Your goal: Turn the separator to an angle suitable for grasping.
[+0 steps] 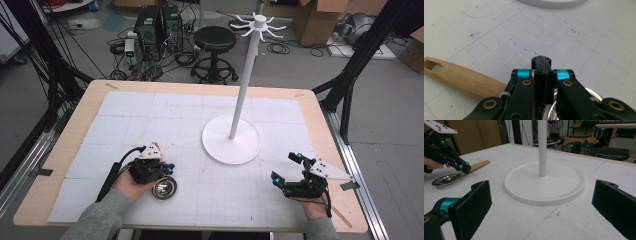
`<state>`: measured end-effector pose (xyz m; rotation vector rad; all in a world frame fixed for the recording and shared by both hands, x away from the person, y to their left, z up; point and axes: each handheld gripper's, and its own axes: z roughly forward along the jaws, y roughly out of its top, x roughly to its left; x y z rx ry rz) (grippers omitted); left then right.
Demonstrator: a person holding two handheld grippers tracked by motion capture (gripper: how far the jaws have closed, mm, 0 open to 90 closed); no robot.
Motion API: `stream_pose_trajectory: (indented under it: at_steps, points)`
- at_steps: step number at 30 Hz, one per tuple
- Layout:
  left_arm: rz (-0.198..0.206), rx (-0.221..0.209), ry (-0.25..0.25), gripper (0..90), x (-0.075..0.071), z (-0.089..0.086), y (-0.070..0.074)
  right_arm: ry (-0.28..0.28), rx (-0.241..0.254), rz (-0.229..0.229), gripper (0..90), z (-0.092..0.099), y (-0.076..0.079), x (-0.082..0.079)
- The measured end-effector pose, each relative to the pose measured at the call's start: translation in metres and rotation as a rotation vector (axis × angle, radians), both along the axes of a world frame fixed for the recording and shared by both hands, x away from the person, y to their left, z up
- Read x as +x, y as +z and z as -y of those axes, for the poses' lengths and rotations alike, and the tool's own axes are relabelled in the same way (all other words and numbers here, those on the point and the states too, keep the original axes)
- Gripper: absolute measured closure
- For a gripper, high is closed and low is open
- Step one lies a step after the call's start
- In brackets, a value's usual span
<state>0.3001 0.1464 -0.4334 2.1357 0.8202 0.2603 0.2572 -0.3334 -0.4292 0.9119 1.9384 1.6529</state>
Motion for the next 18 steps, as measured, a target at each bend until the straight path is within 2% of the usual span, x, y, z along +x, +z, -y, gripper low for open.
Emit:
stream_pose_trajectory:
  at_steps: [12,18]
  points:
    - [-0.025,0.042,-0.004,89.9,0.0028,0.0015,-0.0039,0.000,-0.005,-0.002,1.7,-0.0002,-0.0001,-0.0003]
    - [-0.036,0.048,-0.001,89.9,0.0028,0.0021,-0.0052,0.000,-0.004,-0.002,1.7,-0.0004,-0.0003,-0.0001]
